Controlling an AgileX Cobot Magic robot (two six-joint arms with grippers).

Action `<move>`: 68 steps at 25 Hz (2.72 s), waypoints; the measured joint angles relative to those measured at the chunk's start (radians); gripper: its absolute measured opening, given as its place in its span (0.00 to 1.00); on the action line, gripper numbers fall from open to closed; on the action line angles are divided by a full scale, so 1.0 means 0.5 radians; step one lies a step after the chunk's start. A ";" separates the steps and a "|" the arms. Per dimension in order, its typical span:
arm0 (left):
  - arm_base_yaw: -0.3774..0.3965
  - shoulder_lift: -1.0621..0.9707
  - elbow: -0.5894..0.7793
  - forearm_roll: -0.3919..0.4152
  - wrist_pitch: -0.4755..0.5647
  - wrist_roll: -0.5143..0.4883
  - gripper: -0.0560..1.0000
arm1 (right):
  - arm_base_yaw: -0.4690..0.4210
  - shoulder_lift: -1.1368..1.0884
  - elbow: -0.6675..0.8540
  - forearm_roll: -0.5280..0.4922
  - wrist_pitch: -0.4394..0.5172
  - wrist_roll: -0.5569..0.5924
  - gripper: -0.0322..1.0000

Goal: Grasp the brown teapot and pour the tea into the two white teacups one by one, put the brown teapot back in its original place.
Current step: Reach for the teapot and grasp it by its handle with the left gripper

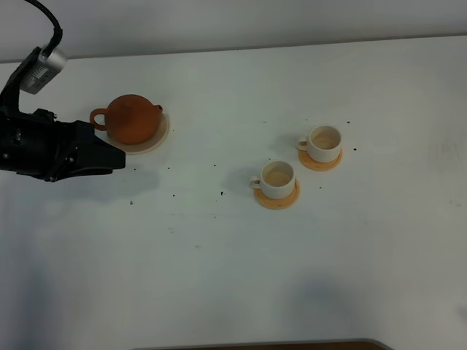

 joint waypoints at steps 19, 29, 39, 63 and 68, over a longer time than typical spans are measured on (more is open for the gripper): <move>-0.503 0.000 -0.600 1.366 -0.004 -1.106 0.36 | -0.090 -0.030 0.043 0.069 0.049 -0.105 0.26; -0.557 0.000 -0.619 2.115 0.064 -1.761 0.36 | -0.773 -0.085 0.043 0.102 0.049 -0.105 0.26; -0.557 0.000 -0.619 2.236 -0.169 -1.842 0.36 | -1.338 -0.539 0.043 0.106 0.049 -0.105 0.26; -0.557 0.270 -0.821 2.005 -0.310 -1.132 0.36 | -1.415 -0.806 0.045 0.115 0.054 -0.105 0.26; -0.557 0.371 -1.169 1.779 0.142 -0.825 0.36 | -1.415 -0.806 0.045 0.115 0.054 -0.105 0.26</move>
